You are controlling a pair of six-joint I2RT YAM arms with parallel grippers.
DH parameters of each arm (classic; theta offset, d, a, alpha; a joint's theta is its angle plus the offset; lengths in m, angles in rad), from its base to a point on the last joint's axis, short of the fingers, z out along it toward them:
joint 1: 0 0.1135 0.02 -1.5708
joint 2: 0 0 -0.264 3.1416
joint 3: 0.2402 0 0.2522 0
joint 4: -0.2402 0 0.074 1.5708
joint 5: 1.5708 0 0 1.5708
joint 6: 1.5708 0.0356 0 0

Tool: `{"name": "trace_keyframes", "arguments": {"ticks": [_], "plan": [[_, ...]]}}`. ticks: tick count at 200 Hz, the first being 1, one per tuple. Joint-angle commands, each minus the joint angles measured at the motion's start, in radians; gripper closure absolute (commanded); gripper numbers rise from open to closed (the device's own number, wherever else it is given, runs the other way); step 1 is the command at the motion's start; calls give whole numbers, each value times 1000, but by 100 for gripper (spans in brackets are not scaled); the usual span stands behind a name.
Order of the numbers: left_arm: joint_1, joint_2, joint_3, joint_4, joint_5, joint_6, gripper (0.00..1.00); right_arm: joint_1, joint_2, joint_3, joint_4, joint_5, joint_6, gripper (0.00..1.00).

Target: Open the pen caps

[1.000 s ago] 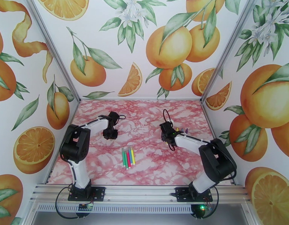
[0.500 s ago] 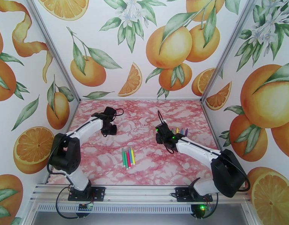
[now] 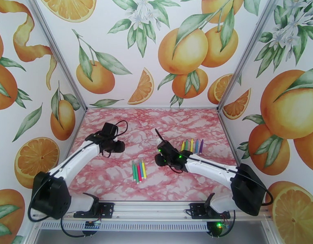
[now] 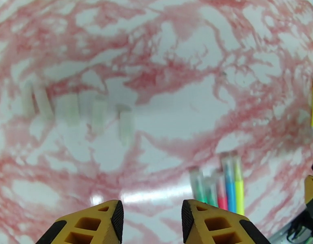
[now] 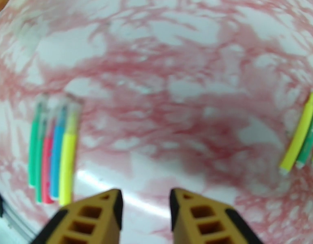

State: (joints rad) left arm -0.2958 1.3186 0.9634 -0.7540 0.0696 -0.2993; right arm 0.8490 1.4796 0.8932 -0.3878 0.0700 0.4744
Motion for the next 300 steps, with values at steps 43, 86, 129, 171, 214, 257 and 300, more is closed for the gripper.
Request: {"name": "trace_keyframes", "arguments": {"ticks": [43, 86, 129, 171, 214, 257, 300], "plan": [[33, -167, -136, 106, 79, -52, 45, 91, 160, 81, 63, -88, 45, 63], [33, -173, -159, 113, 86, -63, 44, 127, 238, 118, 91, -105, 65, 63], [36, -187, -171, 113, 88, -64, 43, 143, 302, 150, 107, -126, 74, 63], [38, -189, -169, 110, 88, -63, 43, 151, 335, 168, 99, -109, 84, 65], [39, -188, -170, 109, 87, -64, 43, 152, 356, 185, 60, -70, 88, 66], [41, -191, -167, 107, 85, -63, 43, 155, 367, 197, 25, -29, 88, 67], [42, -185, -166, 108, 87, -63, 43, 169, 380, 222, -24, 11, 79, 68]]}}
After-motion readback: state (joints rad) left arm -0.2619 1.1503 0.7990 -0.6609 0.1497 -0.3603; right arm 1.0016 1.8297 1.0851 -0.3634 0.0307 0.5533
